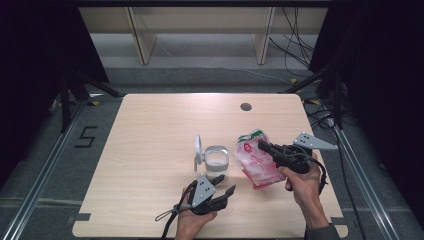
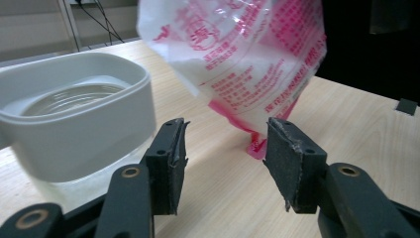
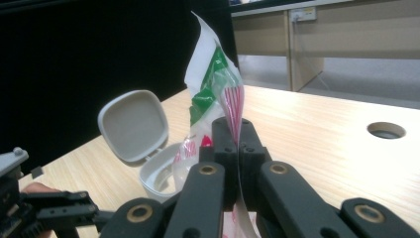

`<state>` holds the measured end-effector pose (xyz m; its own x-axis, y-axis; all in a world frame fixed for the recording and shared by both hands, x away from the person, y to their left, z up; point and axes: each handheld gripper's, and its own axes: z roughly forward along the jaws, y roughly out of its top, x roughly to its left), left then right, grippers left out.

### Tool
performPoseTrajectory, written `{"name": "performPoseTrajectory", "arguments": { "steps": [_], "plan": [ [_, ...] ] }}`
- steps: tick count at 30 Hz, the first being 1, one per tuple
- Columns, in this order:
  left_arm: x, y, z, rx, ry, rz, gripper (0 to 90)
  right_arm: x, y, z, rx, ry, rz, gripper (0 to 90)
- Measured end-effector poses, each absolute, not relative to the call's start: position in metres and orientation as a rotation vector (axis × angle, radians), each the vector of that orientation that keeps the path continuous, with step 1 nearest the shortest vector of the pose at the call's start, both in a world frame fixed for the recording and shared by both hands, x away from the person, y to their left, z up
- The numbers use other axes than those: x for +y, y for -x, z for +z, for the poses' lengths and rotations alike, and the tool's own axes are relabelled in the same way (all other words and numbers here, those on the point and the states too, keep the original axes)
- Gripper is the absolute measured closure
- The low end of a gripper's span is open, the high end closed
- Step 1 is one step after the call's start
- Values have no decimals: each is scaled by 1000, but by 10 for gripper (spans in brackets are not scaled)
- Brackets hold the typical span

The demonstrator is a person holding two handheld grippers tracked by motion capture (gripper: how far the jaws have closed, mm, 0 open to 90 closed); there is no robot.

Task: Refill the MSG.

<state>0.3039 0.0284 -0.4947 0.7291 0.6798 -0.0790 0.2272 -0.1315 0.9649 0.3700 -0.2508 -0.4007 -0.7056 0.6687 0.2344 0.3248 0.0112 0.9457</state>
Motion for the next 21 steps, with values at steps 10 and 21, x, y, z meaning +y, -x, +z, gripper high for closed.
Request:
{"name": "performPoseTrajectory", "arguments": {
  "steps": [10, 21],
  "plan": [
    [36, -304, -493, 752, -1700, 466, 498, -268, -360, -398, 2015, -1059, 1591, 900],
    [38, -305, -495, 758, -1682, 469, 499, -283, -357, -403, 1988, -1015, 1433, 900]
  ]
}}
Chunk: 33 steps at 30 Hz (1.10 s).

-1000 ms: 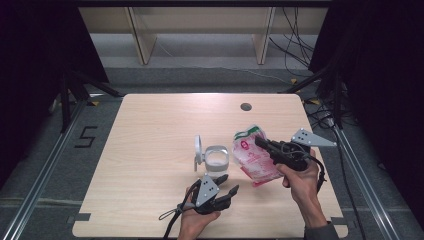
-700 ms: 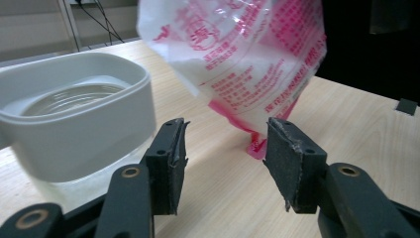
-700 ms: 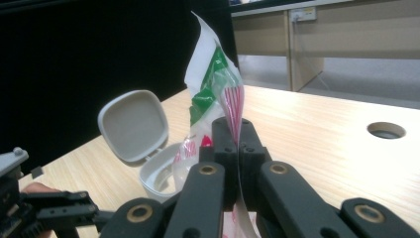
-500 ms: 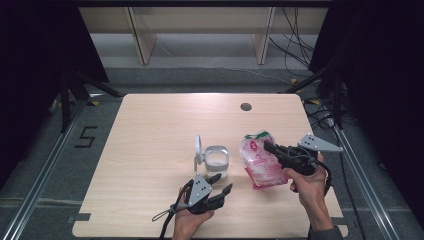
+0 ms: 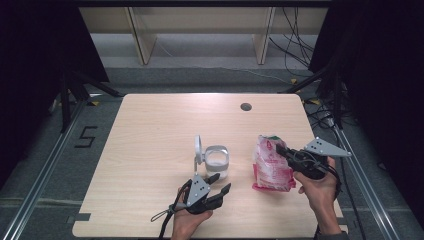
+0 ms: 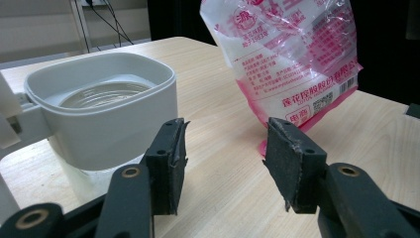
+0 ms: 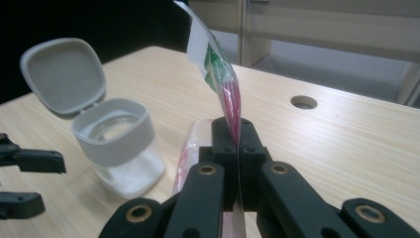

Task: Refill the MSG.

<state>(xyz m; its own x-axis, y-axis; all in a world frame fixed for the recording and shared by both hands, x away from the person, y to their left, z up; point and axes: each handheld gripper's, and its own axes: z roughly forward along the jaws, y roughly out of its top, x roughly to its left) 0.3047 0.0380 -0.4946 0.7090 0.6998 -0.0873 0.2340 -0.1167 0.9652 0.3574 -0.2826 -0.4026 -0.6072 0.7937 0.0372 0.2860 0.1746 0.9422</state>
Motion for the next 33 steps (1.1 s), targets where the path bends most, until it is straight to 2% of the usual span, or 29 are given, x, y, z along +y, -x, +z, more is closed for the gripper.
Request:
{"name": "performPoseTrajectory", "arguments": {
  "steps": [33],
  "plan": [
    [47, -307, -495, 775, -1697, 470, 479, -297, -374, -438, 1996, -1186, 1252, 900]
  ]
}}
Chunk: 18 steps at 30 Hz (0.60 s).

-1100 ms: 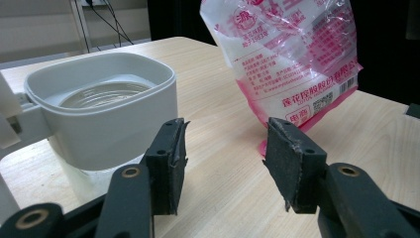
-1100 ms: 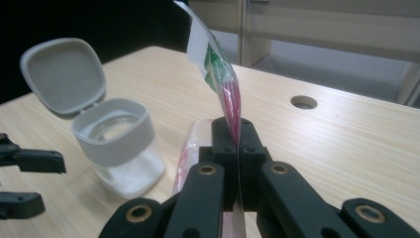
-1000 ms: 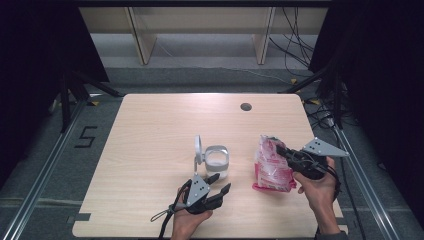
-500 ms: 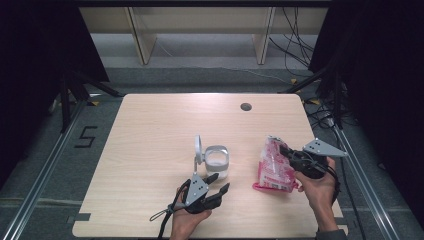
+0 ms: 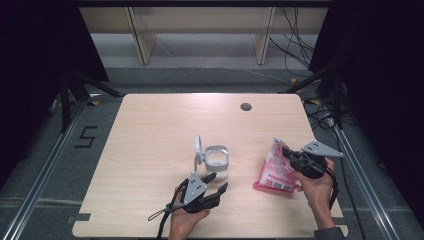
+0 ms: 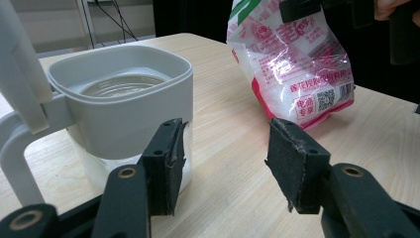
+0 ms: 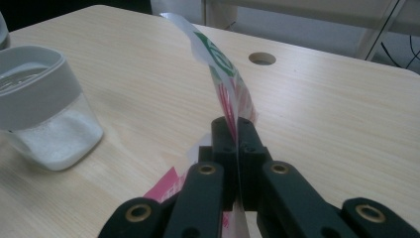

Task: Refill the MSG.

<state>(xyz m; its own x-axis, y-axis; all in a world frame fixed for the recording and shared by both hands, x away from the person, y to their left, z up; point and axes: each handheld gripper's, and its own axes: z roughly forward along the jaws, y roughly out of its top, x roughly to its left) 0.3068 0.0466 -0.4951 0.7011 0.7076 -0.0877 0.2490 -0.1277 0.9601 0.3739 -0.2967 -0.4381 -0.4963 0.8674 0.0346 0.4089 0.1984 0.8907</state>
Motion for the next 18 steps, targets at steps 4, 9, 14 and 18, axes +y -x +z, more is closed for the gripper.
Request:
{"name": "performPoseTrajectory", "arguments": {
  "steps": [4, 9, 14, 18],
  "plan": [
    [47, -307, -495, 780, -1698, 464, 476, -298, -375, -441, 1994, -1191, 1223, 900],
    [47, -307, -495, 784, -1696, 469, 473, -298, -375, -445, 1993, -1247, 1215, 898],
    [48, -308, -495, 787, -1703, 468, 459, -302, -377, -447, 1997, -1234, 1201, 895],
    [49, -308, -495, 791, -1704, 465, 443, -304, -379, -450, 1979, -1230, 1198, 886]
  ]
}}
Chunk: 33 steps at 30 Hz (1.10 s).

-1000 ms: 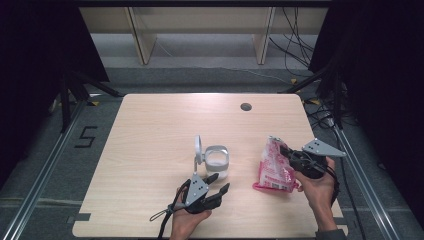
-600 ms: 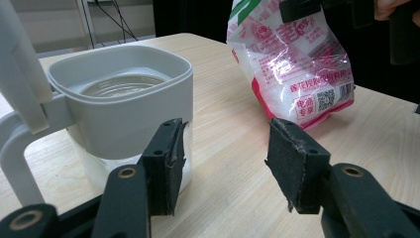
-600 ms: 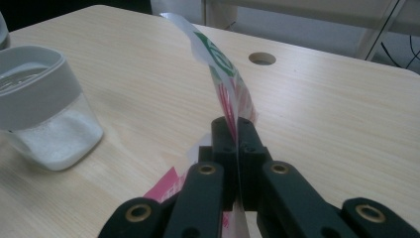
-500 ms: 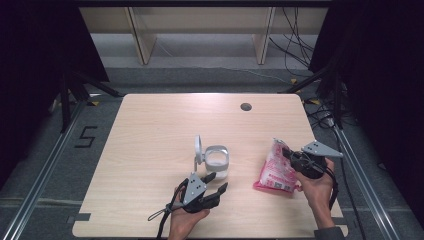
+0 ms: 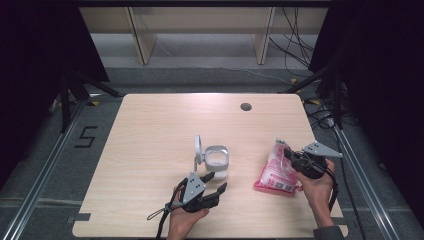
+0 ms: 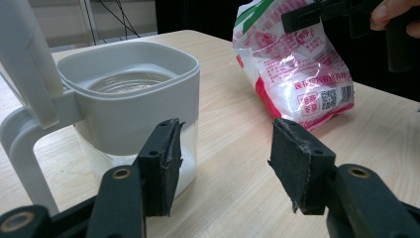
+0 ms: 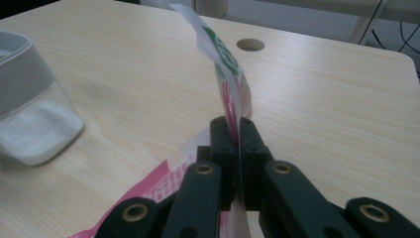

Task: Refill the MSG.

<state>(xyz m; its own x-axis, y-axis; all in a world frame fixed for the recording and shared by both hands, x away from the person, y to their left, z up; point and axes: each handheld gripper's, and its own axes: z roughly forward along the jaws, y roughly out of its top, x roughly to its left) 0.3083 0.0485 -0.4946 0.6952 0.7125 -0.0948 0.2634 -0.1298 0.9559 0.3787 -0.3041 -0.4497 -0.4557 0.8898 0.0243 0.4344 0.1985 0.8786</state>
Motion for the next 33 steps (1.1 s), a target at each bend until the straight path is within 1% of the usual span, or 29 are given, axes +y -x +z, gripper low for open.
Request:
{"name": "performPoseTrajectory", "arguments": {
  "steps": [2, 8, 13, 16, 17, 19, 23, 25, 26, 31, 33],
  "plan": [
    [48, -310, -495, 795, -1702, 466, 426, -304, -377, -449, 1977, -1288, 1208, 877],
    [49, -310, -495, 801, -1701, 467, 418, -309, -380, -453, 1929, -1304, 1207, 849],
    [49, -310, -495, 799, -1703, 460, 414, -313, -382, -454, 1929, -1319, 1203, 847],
    [50, -309, -494, 802, -1707, 467, 414, -314, -381, -454, 1923, -1339, 1171, 816],
    [50, -309, -494, 803, -1708, 466, 414, -314, -381, -454, 1909, -1358, 1194, 802],
    [51, -309, -494, 803, -1705, 465, 413, -317, -382, -454, 1901, -1343, 1177, 739],
    [52, -309, -495, 803, -1705, 461, 410, -321, -381, -452, 1867, -1372, 1171, 652],
    [53, -309, -495, 803, -1708, 463, 410, -321, -379, -451, 1830, -1435, 1145, 588],
    [53, -309, -495, 803, -1695, 464, 410, -325, -380, -452, 1825, -1407, 1143, 568],
    [56, -309, -495, 809, -1695, 468, 410, -328, -377, -448, 1781, -1432, 1116, 515],
    [57, -309, -495, 809, -1687, 466, 411, -326, -375, -445, 1765, -1456, 1156, 510]
  ]
}}
